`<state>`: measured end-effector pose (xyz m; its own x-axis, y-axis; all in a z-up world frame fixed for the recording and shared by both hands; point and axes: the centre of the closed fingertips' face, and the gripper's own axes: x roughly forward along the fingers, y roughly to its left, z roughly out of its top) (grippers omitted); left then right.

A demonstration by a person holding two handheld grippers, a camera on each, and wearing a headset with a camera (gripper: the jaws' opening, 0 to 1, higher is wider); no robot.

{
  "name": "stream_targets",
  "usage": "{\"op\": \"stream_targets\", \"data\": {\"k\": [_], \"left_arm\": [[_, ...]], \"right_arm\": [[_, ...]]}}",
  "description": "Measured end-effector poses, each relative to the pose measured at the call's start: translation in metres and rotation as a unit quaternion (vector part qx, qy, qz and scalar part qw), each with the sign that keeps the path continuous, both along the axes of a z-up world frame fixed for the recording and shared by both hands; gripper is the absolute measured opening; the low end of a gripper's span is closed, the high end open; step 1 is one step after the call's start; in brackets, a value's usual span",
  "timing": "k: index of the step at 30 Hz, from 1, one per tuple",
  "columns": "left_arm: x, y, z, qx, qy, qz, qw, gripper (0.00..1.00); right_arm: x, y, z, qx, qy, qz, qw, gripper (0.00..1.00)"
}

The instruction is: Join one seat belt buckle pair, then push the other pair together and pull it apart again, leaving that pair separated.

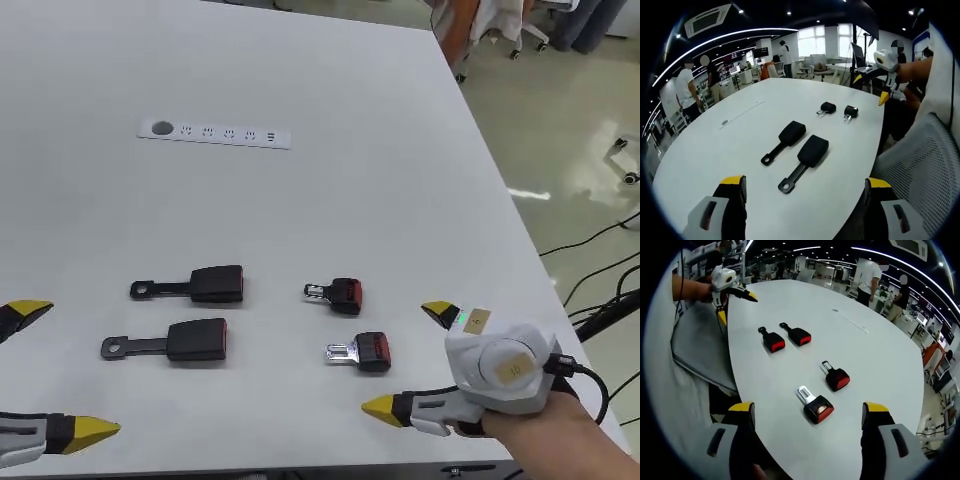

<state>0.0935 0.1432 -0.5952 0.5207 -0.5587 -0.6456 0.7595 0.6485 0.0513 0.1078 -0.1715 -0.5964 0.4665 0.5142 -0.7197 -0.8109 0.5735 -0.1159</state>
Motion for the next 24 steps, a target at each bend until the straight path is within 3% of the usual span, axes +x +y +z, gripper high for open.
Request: {"op": "stream_targets", "data": {"k": [7,11,13,24], "left_arm": [[0.003,-0.003,0.006,0.013,0.002,-0.003,0.9999,0.97],[0.005,-0.003,0.009,0.006,-0.004,-0.001,1.0,0.98],[0.005,0.0,0.005,0.019,0.004,0.0,0.9998,0.97],[0.011,-0.002,-0.002,0.019,0.01,-0.014,0.9997,0.97]], "right_arm": [[0.003,0.0,-0.002,0.0,0.002,0.003,1.0,0.87],[0.004,-0.001,-0.005,-0.008,0.001,0.008,0.9999,0.86],[0.003,-0.001,-0.006,-0.011,0.002,0.012,0.9999,0.85],[0.004,0.001,-0.005,-0.02,0.011,0.022,0.9995,0.81]]}}
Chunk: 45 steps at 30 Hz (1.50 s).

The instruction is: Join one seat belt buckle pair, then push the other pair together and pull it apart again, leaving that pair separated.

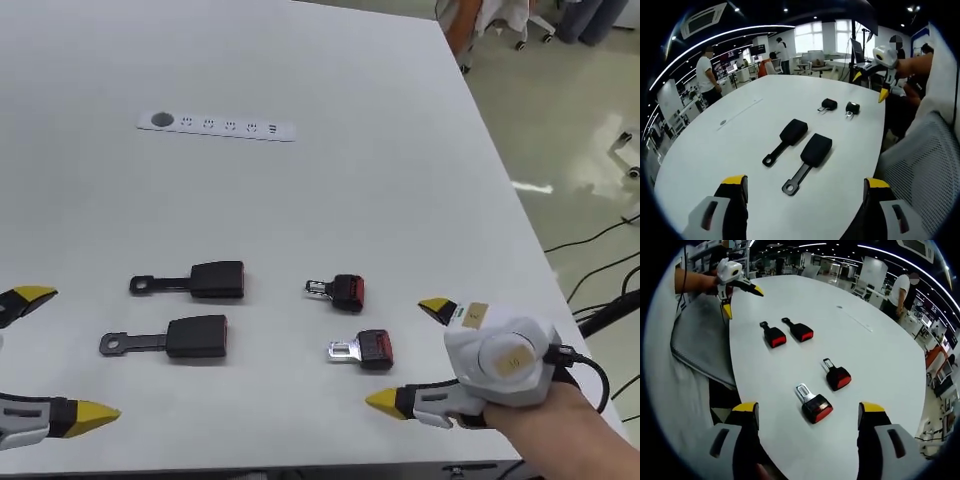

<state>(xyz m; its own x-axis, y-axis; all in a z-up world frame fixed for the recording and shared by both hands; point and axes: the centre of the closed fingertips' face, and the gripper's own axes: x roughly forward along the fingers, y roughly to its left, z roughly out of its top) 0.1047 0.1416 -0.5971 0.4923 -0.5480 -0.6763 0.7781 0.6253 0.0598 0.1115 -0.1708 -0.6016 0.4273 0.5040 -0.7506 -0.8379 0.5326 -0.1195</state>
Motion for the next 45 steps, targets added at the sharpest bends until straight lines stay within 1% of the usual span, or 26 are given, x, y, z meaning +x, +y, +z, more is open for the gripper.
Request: {"op": "stream_targets", "data": {"k": [1,2,3,4,7,8,10,11,12,13,14,15,16,21,23,24,26,27,28,30,31,34,38,41,43,45], "left_arm": [[0.0,0.0,-0.001,0.002,0.001,-0.005,1.0,0.97],[0.0,-0.004,0.0,-0.002,-0.004,-0.02,0.9998,0.95],[0.001,-0.006,0.0,-0.003,-0.004,-0.026,0.9997,0.93],[0.001,-0.009,-0.001,-0.004,0.003,-0.028,0.9996,0.91],[0.003,-0.013,-0.003,-0.003,0.009,-0.036,0.9993,0.89],[0.003,-0.015,-0.003,-0.002,0.01,-0.039,0.9992,0.86],[0.003,-0.017,-0.005,-0.001,0.019,-0.046,0.9988,0.82],[0.004,-0.019,-0.007,-0.002,0.023,-0.049,0.9986,0.8],[0.005,-0.019,-0.008,-0.001,0.023,-0.051,0.9984,0.8],[0.006,-0.02,-0.01,0.003,0.025,-0.056,0.9981,0.79],[0.007,-0.024,-0.011,0.004,0.03,-0.061,0.9977,0.77],[0.007,-0.026,-0.011,0.003,0.033,-0.064,0.9974,0.76],[0.008,-0.026,-0.012,0.005,0.032,-0.066,0.9973,0.75],[0.013,-0.035,-0.017,0.012,0.034,-0.09,0.9953,0.72],[0.015,-0.038,-0.022,0.015,0.036,-0.099,0.9943,0.72],[0.016,-0.043,-0.02,0.015,0.037,-0.103,0.9938,0.72],[0.017,-0.047,-0.024,0.016,0.043,-0.113,0.9925,0.7],[0.016,-0.048,-0.027,0.019,0.051,-0.118,0.9916,0.69],[0.017,-0.048,-0.032,0.025,0.054,-0.124,0.9905,0.67],[0.019,-0.052,-0.035,0.029,0.054,-0.132,0.9894,0.67],[0.022,-0.054,-0.037,0.03,0.057,-0.133,0.989,0.66],[0.024,-0.059,-0.04,0.033,0.062,-0.14,0.9877,0.64],[0.028,-0.065,-0.045,0.039,0.076,-0.147,0.9855,0.61],[0.032,-0.068,-0.052,0.048,0.075,-0.166,0.9821,0.59],[0.033,-0.07,-0.054,0.054,0.074,-0.176,0.9801,0.56],[0.036,-0.071,-0.057,0.055,0.078,-0.176,0.9796,0.56]], "right_arm": [[0.001,0.0,0.0,0.001,0.001,0.001,1.0,0.81],[0.002,0.001,0.0,0.005,0.004,0.001,1.0,0.8],[0.003,0.001,-0.002,0.006,0.006,0.004,1.0,0.78],[0.003,0.001,-0.002,0.004,0.006,0.006,1.0,0.78],[0.003,0.001,-0.004,0.001,0.01,0.01,0.9999,0.76],[0.004,0.001,-0.004,0.0,0.01,0.011,0.9999,0.75],[0.004,0.002,-0.005,0.001,0.011,0.021,0.9997,0.73],[0.004,0.004,-0.004,0.002,0.009,0.03,0.9995,0.71],[0.001,0.009,-0.004,0.011,0.011,0.046,0.9988,0.67],[-0.002,0.012,-0.005,0.02,0.021,0.053,0.9982,0.63],[0.0,0.012,-0.005,0.02,0.018,0.052,0.9983,0.61],[0.0,0.013,-0.005,0.019,0.017,0.056,0.9981,0.59],[-0.001,0.014,-0.007,0.014,0.02,0.062,0.9978,0.58],[0.006,0.012,-0.014,0.004,0.02,0.074,0.9971,0.58],[0.006,0.014,-0.015,0.001,0.022,0.081,0.9965,0.57],[0.007,0.014,-0.016,-0.002,0.024,0.084,0.9962,0.57],[0.009,0.015,-0.019,-0.007,0.024,0.092,0.9954,0.56],[0.009,0.015,-0.018,-0.009,0.03,0.096,0.9949,0.54],[0.008,0.016,-0.019,-0.009,0.038,0.102,0.9941,0.52],[0.008,0.018,-0.023,-0.01,0.042,0.112,0.9927,0.48],[0.007,0.019,-0.026,-0.014,0.048,0.119,0.9916,0.47],[0.008,0.02,-0.034,-0.022,0.051,0.132,0.9896,0.46],[0.01,0.019,-0.038,-0.033,0.057,0.148,0.9868,0.44],[0.013,0.016,-0.044,-0.041,0.059,0.159,0.9847,0.43],[0.014,0.015,-0.047,-0.044,0.062,0.164,0.9836,0.42],[0.016,0.012,-0.053,-0.051,0.064,0.172,0.9816,0.42]]}}
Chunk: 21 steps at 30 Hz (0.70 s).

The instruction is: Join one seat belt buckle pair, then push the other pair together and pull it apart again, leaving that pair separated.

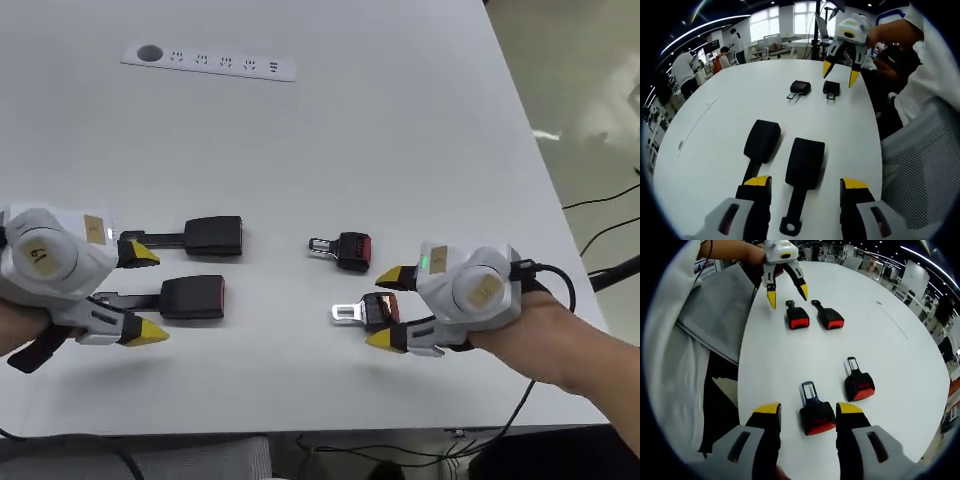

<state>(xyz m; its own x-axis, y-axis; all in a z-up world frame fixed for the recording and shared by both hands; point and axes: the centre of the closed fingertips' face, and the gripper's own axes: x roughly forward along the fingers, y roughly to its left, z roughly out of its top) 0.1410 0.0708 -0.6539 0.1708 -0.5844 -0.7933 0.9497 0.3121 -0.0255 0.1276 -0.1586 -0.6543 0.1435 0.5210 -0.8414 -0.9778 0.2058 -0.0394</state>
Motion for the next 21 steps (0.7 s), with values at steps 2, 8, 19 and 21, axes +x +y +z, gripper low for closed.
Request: {"op": "stream_targets", "data": {"k": [2,8,19,21], "left_arm": [[0.002,-0.002,-0.001,0.002,0.003,-0.003,1.0,0.55],[0.003,-0.005,-0.006,0.006,0.02,-0.02,0.9996,0.47],[0.012,-0.009,-0.014,0.027,0.006,-0.057,0.998,0.52],[0.012,-0.011,-0.013,0.027,0.01,-0.059,0.9979,0.49]], "right_arm": [[0.002,-0.002,-0.002,-0.004,0.002,0.005,1.0,0.42],[0.011,-0.012,-0.013,-0.014,0.013,0.015,0.9997,0.42],[0.011,-0.01,-0.03,-0.028,0.033,0.042,0.9982,0.42],[0.01,-0.011,-0.032,-0.03,0.036,0.044,0.998,0.41]]}}
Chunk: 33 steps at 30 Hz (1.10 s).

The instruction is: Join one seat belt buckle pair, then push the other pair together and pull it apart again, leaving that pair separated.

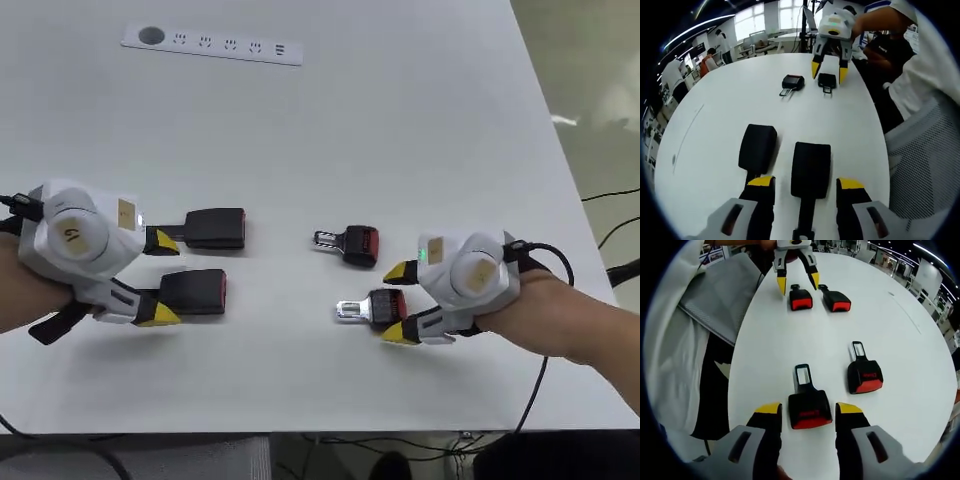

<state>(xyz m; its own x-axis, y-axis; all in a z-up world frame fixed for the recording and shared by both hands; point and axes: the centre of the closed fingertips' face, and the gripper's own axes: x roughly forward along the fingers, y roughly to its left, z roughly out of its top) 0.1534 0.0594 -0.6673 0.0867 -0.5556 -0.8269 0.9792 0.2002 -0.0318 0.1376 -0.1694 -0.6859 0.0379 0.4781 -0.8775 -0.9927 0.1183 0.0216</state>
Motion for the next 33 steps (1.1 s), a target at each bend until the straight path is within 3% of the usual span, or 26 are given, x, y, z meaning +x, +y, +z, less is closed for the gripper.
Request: {"op": "stream_targets", "data": {"k": [10,15,18,23,33], "left_arm": [[-0.01,0.002,-0.01,0.016,0.023,-0.029,0.9992,0.39],[-0.007,0.003,-0.013,0.021,0.016,-0.036,0.999,0.37],[-0.005,0.006,-0.016,0.035,0.005,-0.049,0.9982,0.34],[-0.004,0.01,-0.026,0.049,0.001,-0.05,0.9975,0.33],[-0.006,0.01,-0.024,0.044,-0.001,-0.057,0.9974,0.33]], "right_arm": [[0.0,-0.005,-0.009,-0.016,0.006,0.012,0.9998,0.37],[0.001,-0.004,-0.007,-0.014,0.006,0.014,0.9998,0.35],[0.001,-0.003,-0.008,-0.016,0.004,0.02,0.9997,0.34],[0.002,-0.003,-0.008,-0.017,0.002,0.02,0.9997,0.34],[0.002,-0.002,-0.009,-0.023,-0.004,0.019,0.9995,0.34]]}}
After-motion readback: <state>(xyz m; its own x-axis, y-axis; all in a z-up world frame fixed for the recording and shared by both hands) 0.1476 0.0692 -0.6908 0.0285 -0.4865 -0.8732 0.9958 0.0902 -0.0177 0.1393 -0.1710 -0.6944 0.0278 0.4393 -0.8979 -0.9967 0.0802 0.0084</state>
